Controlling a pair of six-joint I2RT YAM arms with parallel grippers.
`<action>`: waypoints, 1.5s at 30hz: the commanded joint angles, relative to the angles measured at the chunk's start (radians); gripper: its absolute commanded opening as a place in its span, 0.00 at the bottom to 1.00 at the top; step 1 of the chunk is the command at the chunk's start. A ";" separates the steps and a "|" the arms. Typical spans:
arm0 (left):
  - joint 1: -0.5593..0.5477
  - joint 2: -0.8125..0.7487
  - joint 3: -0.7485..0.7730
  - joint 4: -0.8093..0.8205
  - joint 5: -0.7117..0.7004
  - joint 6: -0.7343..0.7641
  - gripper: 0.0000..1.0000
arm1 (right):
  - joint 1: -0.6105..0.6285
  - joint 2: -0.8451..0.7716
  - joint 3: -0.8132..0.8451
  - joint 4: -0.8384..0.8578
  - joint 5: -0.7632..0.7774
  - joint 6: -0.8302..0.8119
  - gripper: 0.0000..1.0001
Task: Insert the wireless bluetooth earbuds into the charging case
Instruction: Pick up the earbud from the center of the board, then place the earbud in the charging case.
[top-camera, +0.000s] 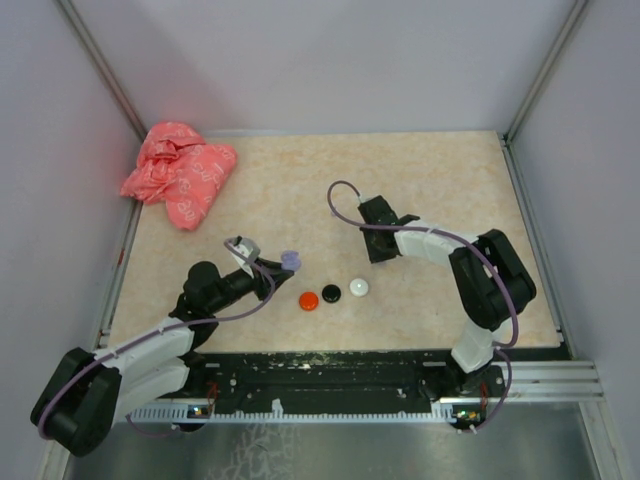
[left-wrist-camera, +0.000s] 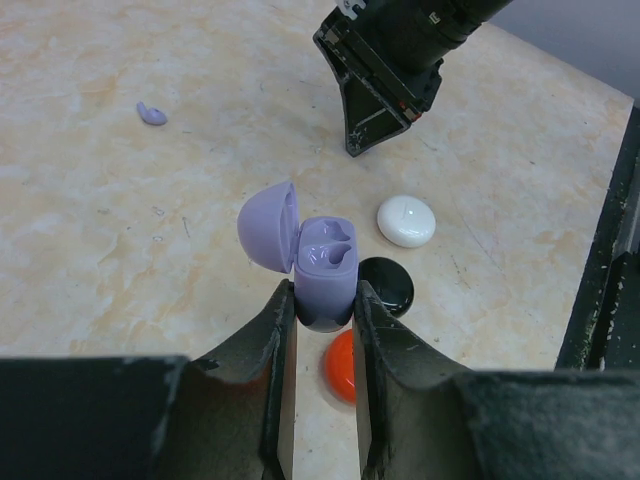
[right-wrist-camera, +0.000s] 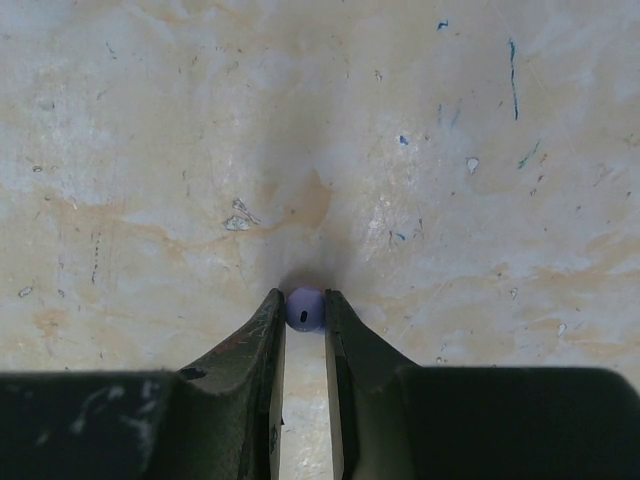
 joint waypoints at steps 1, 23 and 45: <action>0.007 0.002 -0.001 0.062 0.047 0.021 0.00 | 0.021 -0.055 -0.006 0.014 -0.021 -0.019 0.12; 0.007 0.205 -0.008 0.659 0.216 -0.003 0.01 | 0.044 -0.577 -0.019 0.176 -0.617 0.114 0.05; 0.008 0.281 0.033 0.978 0.341 -0.116 0.00 | 0.263 -0.580 -0.084 0.642 -0.785 0.334 0.03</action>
